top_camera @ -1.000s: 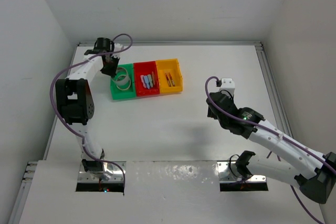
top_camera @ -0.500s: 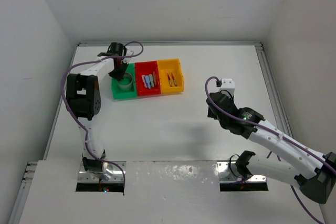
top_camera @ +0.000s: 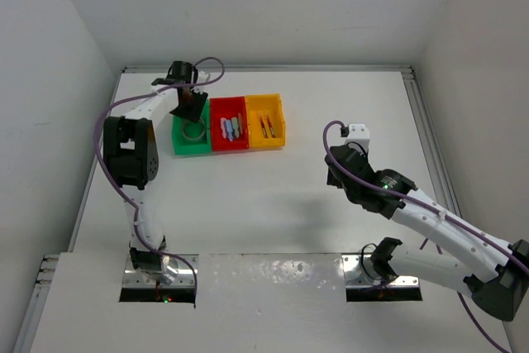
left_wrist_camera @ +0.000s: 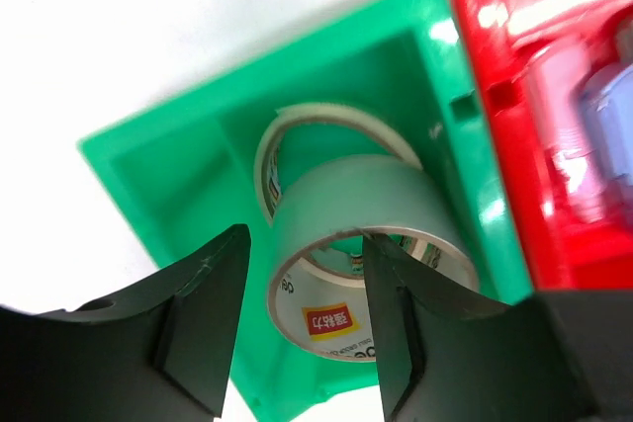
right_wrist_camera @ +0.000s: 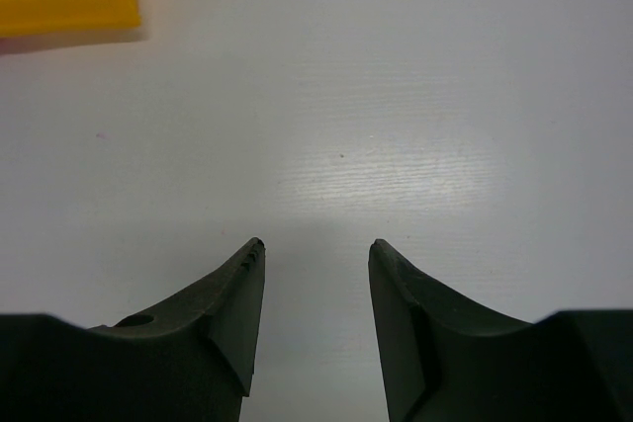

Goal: Sort the stationery into containers
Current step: Place the stationery in the storage box, then pick up the stationery from the center of the board.

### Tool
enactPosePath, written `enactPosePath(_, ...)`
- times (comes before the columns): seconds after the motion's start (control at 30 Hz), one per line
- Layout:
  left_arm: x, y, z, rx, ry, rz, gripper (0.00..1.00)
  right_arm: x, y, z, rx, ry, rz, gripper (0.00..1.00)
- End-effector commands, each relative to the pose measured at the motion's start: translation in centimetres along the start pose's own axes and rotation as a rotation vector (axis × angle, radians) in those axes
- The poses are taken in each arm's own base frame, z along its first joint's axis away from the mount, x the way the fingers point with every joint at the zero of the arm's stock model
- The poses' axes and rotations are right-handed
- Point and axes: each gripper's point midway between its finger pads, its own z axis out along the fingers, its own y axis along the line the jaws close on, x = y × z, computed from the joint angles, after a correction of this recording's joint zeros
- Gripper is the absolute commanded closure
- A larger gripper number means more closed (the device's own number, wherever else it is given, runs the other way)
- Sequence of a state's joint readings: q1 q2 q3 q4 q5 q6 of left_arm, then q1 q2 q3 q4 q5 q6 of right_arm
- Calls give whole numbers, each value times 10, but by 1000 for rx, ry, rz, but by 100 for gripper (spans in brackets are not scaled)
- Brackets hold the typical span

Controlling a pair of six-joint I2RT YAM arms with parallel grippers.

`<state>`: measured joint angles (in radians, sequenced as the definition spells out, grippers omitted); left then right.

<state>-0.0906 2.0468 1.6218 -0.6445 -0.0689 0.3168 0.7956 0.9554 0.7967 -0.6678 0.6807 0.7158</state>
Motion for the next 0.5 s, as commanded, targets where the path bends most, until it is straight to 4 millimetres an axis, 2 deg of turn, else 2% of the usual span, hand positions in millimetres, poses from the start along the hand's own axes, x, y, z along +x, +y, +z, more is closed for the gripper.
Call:
enactPosePath(0.0,-46,5,-43,8,-150,-36,53,-7,3,-3,-8,-16,17,54)
enactPosePath(0.13,-63,7,-65,19,-200,-51,52,-5,3,-3,-10,-11,18,54)
enactPosePath(0.23,-77,5,-83,39,-248,-54,48,-3,3,-4,-14,-7,20,54)
enactPosePath(0.33,-83,8,-97,47,-278,-66,47,-3,3,-4,-16,-6,22,54)
enactPosePath(0.4,-89,12,-110,68,-305,-101,47,-3,3,-4,-15,-5,21,54)
enactPosePath(0.47,-90,25,-129,111,-333,-168,47,-3,4,-4,-17,-4,22,54)
